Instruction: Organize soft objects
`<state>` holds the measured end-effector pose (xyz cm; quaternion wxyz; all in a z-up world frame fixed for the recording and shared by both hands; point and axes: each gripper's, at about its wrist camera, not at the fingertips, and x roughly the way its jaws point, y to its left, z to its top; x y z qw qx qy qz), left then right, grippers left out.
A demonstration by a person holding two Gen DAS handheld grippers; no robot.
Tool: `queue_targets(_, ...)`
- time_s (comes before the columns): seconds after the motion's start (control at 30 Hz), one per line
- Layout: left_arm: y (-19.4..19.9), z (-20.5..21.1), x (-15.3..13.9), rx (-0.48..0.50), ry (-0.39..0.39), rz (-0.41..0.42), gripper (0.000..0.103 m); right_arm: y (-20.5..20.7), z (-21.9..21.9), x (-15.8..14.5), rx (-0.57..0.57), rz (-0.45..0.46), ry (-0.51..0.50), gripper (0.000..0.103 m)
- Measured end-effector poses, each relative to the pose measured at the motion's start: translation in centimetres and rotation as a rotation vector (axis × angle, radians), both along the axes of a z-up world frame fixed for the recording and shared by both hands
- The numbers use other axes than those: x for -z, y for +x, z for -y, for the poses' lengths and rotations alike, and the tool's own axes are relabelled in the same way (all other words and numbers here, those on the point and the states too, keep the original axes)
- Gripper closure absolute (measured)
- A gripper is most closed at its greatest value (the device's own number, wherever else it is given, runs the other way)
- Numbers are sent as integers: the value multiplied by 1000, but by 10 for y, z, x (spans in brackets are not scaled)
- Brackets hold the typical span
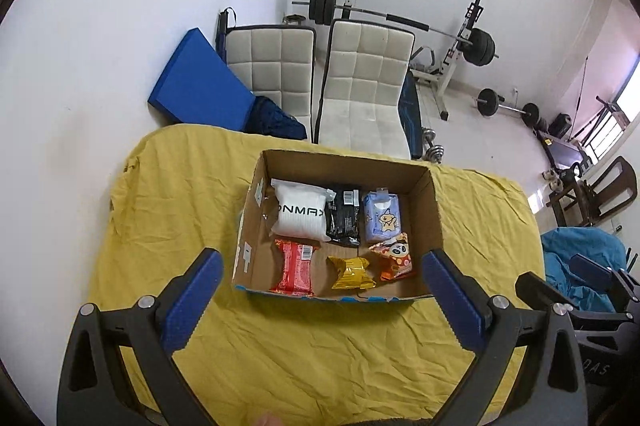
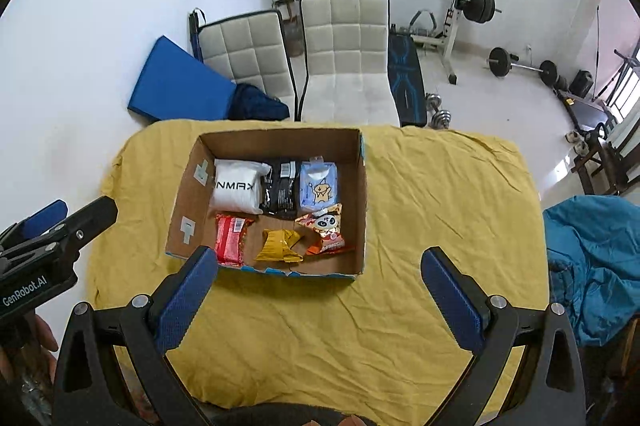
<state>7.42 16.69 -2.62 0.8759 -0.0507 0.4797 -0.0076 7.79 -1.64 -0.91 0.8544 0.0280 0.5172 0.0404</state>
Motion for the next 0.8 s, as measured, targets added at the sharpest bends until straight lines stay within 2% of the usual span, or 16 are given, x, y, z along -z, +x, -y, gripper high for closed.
queue_targets(0.17,-14,2,-19,-2,7,25,0,-9,6,-22,7,38,0,0)
queue_targets(0.37,-28,2,-38,-14,27,65,0,-15,12,-33,21,53,8,0)
queue_targets(0.57,-32,4,-40,-11,37,71,0,-17,14,-34,19,52,6,0)
queue_targets(0.8,-36,8,-34,-12,50,40,0,-22,13,-35,12,57,-11,0)
